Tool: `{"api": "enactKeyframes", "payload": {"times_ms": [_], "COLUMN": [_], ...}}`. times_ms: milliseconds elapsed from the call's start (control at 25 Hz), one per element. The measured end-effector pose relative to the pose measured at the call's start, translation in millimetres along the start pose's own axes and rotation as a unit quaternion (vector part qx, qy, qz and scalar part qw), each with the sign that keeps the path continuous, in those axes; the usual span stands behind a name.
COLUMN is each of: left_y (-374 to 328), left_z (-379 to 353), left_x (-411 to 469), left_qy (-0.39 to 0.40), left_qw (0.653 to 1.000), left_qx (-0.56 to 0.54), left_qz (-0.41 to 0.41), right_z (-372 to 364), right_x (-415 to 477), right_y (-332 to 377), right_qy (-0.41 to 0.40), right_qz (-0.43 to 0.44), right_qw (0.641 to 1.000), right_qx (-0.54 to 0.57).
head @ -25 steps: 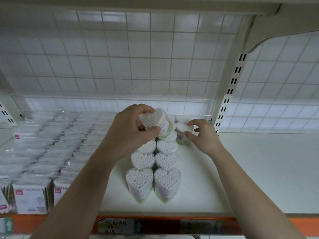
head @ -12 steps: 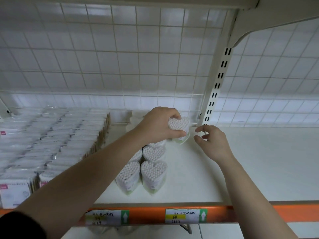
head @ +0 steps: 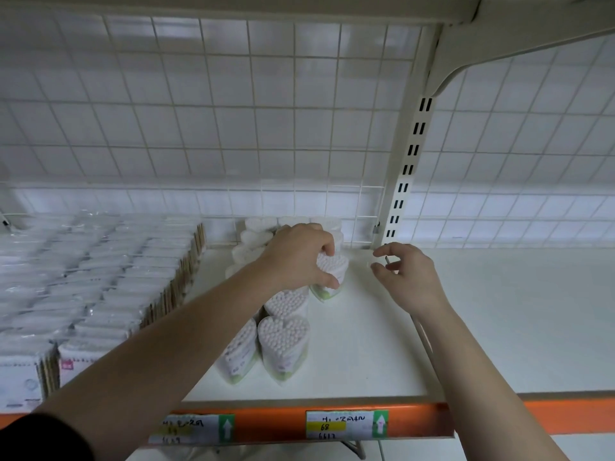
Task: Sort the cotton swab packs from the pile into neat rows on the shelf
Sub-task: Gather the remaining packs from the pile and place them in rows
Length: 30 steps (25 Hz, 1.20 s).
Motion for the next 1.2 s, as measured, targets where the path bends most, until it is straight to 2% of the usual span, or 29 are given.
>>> {"api": "enactKeyframes", "payload": {"times_ms": [280,600,720,960,1200], "left_y": [-3,4,17,50,104], "left_z": [-2,5,25,60,103], "left_x": [7,4,-11,-77,-192], "left_qy": [-0.012,0.011,-0.037,-0.148,-0.233], "left_qw": [0.995,0.997,0.998,0.977,0.948], "left_qx": [0.096,0.081,0.052,0.141,0.164], "left_qz": [0.009,0.003,0.020,0.063,0.139], "right_z": [-5,-5,-13,-50,-115], "right_x": [1,1,1,-19,-72], "right_y": [2,22,48,119,213], "right_qy": [0.012,0.005,0.001,0.020,0.036], "right_qz": [0.006,0.036,0.074,0.185,0.241], "right_qw": [1.000,0.999,0.997,0.981,0.969], "right_qx": [0.001,0.007,0.001,-0.046,0.029]}}
Point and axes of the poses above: each hand's wrist, its own x-axis towards the middle knuckle, its own z-axis out of the back of the hand, y = z × x, the point moved 5 cm from there along x, towards the middle knuckle, and after that the axes turned 1 degree about x, right-handed, at the moved point
